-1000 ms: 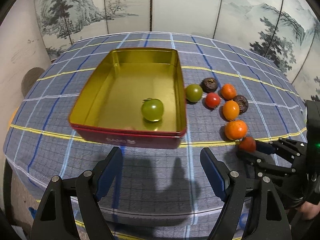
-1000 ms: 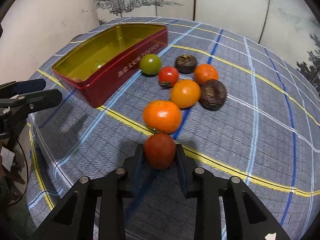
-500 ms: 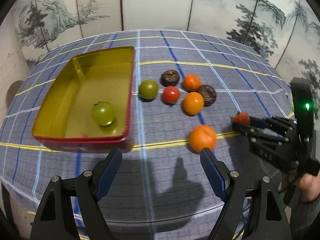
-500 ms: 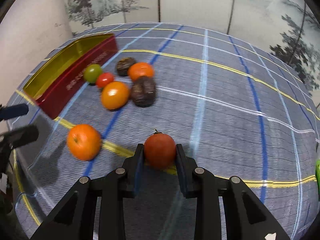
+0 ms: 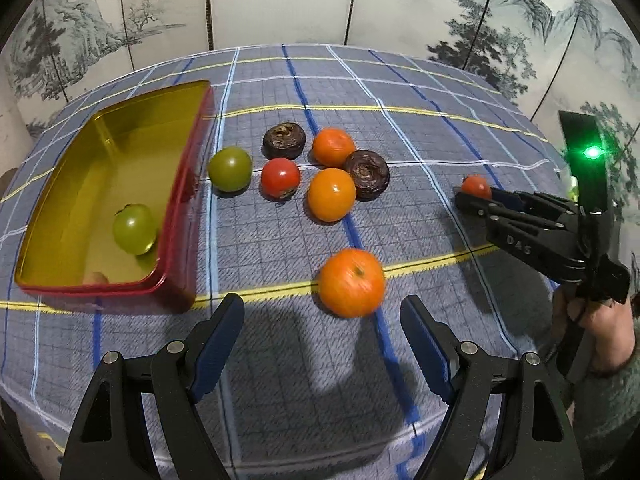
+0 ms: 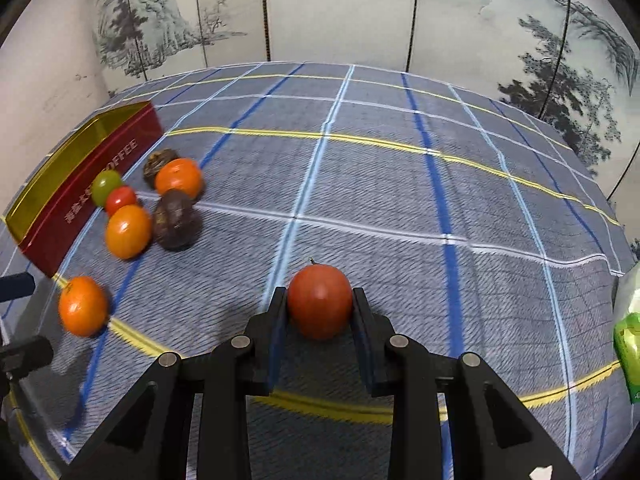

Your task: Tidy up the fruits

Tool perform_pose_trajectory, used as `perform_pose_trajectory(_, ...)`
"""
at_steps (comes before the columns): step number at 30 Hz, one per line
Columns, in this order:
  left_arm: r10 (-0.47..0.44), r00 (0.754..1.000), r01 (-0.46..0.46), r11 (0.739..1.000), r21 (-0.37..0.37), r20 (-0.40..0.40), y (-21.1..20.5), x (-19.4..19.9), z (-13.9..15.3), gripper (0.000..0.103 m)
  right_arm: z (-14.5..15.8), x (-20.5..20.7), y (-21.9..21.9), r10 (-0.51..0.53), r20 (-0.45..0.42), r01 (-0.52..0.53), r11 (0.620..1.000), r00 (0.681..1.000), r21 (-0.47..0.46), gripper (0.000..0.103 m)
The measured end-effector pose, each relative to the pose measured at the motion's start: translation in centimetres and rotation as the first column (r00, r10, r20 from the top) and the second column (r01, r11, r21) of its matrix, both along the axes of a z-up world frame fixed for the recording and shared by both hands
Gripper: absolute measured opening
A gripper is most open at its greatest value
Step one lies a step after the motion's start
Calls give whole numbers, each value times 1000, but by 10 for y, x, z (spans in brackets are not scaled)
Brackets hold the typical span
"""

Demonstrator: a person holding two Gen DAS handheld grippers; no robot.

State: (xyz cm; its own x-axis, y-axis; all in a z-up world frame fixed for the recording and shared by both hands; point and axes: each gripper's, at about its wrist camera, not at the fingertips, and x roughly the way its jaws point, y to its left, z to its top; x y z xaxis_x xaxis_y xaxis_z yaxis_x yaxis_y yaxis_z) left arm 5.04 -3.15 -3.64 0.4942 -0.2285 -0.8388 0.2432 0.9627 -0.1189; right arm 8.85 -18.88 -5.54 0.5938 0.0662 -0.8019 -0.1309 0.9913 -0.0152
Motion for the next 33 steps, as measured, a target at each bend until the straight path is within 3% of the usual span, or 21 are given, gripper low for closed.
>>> perform_pose_trajectory(6,-11,1000,11,1000,-7,-21,-11,12,-10,79,-1,3,-7,-13,18,13,1000,1000,11,28)
perform_pose_trajectory(15,-6,999,5,1000,-21,-37,-12,22,-20,57,-1,3,-8,-14,17,14,1000,1000,18,28)
perform_pose_trajectory(19,-20,999,18,999,-44,-41,-14,24,-20,42,-1,3,-8,-14,17,14,1000,1000,18,28)
perform_pose_trajectory(33,2,1000,-4,999,-50,-30,-3,21,-9,41,-1,4,-8,-14,17,14,1000,1000,18,28)
